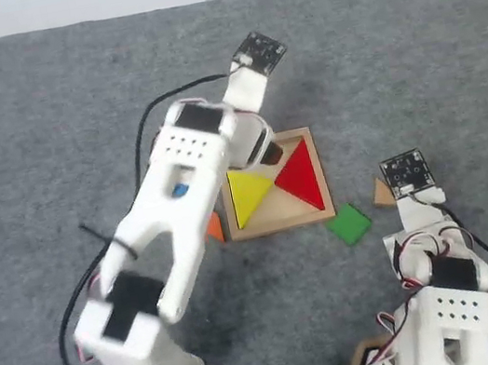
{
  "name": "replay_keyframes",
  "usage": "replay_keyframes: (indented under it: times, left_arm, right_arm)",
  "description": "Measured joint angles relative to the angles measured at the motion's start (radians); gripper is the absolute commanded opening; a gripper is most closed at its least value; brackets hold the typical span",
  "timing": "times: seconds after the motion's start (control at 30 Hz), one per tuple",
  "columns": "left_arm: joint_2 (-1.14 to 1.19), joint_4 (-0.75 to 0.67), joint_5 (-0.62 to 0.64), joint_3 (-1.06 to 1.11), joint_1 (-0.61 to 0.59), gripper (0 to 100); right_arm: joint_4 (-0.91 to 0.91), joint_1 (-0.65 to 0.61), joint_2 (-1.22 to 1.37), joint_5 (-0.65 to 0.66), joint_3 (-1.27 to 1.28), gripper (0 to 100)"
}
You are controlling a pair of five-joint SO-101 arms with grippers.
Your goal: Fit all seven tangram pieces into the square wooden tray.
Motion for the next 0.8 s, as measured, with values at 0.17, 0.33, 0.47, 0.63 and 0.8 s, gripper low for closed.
replay_keyframes:
  times: [0.17,0.33,0.47,0.63,0.8]
  left_arm:
    - [-0.259,-0.002,0.006,0.276,0.000,26]
    - [-0.482,-0.002,0.051,0.555,-0.069,26]
    - [-0.574,-0.002,0.061,0.697,-0.216,26]
    - [-0.652,-0.112,0.063,0.896,-0.402,26]
    - [-0.730,-0.209,0.041,0.991,-0.477,26]
  right_arm:
    - [0.052,-0.106,0.048,0.000,-0.147,13.4]
    - [0.083,-0.267,0.292,0.000,-0.385,14.3]
    - [0.115,-0.423,0.588,0.003,-0.621,23.2]
    - [0.126,-0.566,0.976,0.017,-0.872,30.3]
    - [0.098,-0.641,1.257,0.072,-1.043,31.0]
